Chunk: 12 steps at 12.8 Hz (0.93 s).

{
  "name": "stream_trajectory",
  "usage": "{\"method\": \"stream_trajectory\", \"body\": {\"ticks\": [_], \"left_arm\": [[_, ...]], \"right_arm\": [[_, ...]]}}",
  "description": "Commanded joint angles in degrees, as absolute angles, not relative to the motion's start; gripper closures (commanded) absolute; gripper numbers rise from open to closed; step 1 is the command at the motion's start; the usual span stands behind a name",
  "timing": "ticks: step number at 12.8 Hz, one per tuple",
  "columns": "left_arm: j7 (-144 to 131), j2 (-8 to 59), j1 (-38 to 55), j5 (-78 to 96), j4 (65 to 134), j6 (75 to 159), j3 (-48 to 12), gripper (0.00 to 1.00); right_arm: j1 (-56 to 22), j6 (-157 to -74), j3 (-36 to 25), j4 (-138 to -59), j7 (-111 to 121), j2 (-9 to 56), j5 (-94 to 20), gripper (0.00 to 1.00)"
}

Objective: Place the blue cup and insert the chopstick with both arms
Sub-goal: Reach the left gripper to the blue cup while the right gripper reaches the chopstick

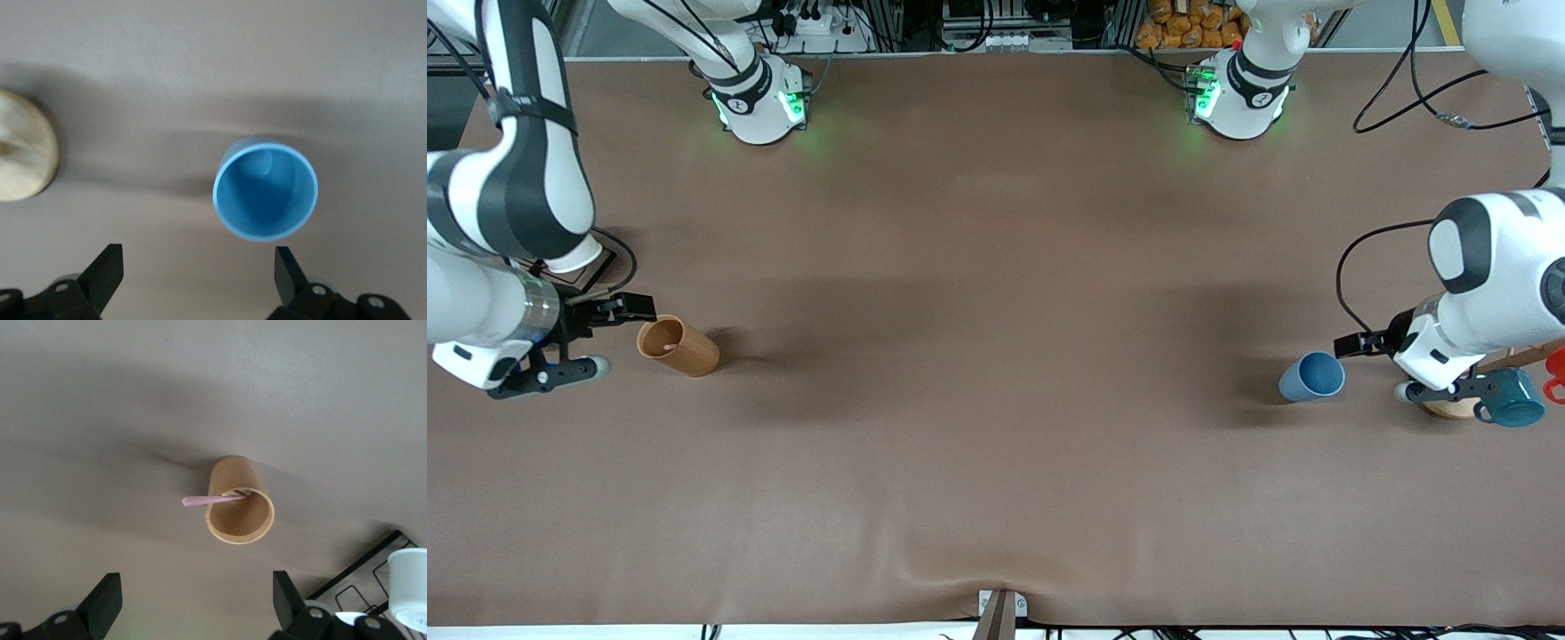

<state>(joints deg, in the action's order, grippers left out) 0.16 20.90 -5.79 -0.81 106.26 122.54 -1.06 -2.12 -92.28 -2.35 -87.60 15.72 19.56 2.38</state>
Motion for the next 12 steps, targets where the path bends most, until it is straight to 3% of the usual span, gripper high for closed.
{"method": "stream_trajectory", "body": {"ticks": [1, 5, 6, 8, 9, 12], "left_arm": [[0.2, 23.7, -5.7, 0.9, 106.0, 126.5, -1.1, 0.04], [0.2, 26.4, -5.8, 1.0, 106.0, 130.0, -1.1, 0.12], [0.2, 26.8, -5.7, 1.0, 105.9, 130.1, -1.1, 0.28], [0.2, 26.9, -5.5, 2.6, 105.9, 130.2, -1.1, 0.81], [0.1, 27.0, -5.4, 4.0, 105.9, 130.3, -1.1, 1.00], [0.0, 27.7, -4.8, 5.5, 105.6, 130.3, -1.1, 1.00]], "right_arm": [[-3.3, -93.0, -2.4, -86.3, 19.9, 21.4, 6.3, 0.00], [-5.4, -98.4, -2.4, -86.3, 24.1, 23.7, 9.3, 0.00], [-5.4, -99.1, -2.4, -86.3, 24.3, 24.9, 9.3, 0.00], [-5.5, -99.6, -2.4, -86.3, 26.8, 26.0, 10.3, 0.00], [-6.4, -99.6, -2.4, -86.3, 28.3, 26.2, 10.5, 0.00], [-6.7, -99.6, -2.4, -86.6, 28.6, 27.2, 9.8, 0.00]]}}
